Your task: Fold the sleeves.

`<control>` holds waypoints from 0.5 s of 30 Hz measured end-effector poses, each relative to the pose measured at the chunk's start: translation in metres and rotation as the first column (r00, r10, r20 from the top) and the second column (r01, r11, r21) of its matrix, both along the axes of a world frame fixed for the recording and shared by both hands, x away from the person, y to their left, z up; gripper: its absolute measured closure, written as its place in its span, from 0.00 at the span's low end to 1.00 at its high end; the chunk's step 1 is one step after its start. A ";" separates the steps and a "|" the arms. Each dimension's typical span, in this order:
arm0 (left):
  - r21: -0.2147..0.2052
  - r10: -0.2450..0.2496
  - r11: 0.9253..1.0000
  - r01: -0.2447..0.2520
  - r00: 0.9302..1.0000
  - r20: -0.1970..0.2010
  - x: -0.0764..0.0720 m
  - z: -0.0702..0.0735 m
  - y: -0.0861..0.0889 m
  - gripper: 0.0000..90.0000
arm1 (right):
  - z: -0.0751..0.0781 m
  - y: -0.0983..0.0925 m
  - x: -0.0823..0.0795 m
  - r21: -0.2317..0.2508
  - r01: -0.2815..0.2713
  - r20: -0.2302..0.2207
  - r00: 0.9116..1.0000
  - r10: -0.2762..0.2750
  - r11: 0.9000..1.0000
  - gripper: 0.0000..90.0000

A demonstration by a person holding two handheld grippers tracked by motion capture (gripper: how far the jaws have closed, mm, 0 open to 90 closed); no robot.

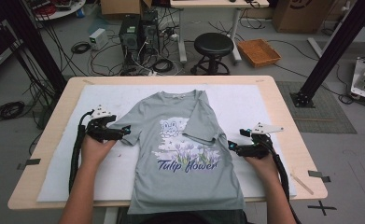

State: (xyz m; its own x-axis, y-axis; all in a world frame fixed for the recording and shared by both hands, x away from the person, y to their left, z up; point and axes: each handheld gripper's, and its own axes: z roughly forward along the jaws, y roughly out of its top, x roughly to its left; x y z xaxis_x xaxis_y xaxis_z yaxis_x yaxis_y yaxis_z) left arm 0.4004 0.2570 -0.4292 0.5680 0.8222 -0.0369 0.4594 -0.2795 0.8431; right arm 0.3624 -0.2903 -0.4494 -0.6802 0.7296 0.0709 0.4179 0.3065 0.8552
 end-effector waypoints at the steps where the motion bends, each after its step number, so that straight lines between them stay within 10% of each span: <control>1: -0.012 0.007 1.000 -0.007 1.000 -0.015 0.004 -0.002 0.005 0.20 | 0.000 0.000 0.000 -0.003 -0.003 0.002 1.000 0.003 1.000 0.24; 6: -0.052 0.032 0.998 -0.035 0.998 -0.055 0.014 -0.007 0.018 0.20 | 0.000 0.000 0.000 -0.002 -0.002 -0.002 1.000 0.002 1.000 0.24; 15: -0.006 0.085 0.996 -0.086 0.987 -0.139 0.023 -0.018 0.030 0.26 | 0.000 0.001 0.000 -0.003 -0.004 0.000 1.000 0.004 1.000 0.24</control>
State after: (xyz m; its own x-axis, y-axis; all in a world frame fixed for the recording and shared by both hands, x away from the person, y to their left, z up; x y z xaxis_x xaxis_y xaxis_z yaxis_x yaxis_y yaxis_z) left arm 0.4235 0.2866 -0.4476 0.4844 0.8665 -0.1207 0.5939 -0.2243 0.7727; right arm 0.3626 -0.2898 -0.4494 -0.6828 0.7274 0.0685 0.4164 0.3104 0.8545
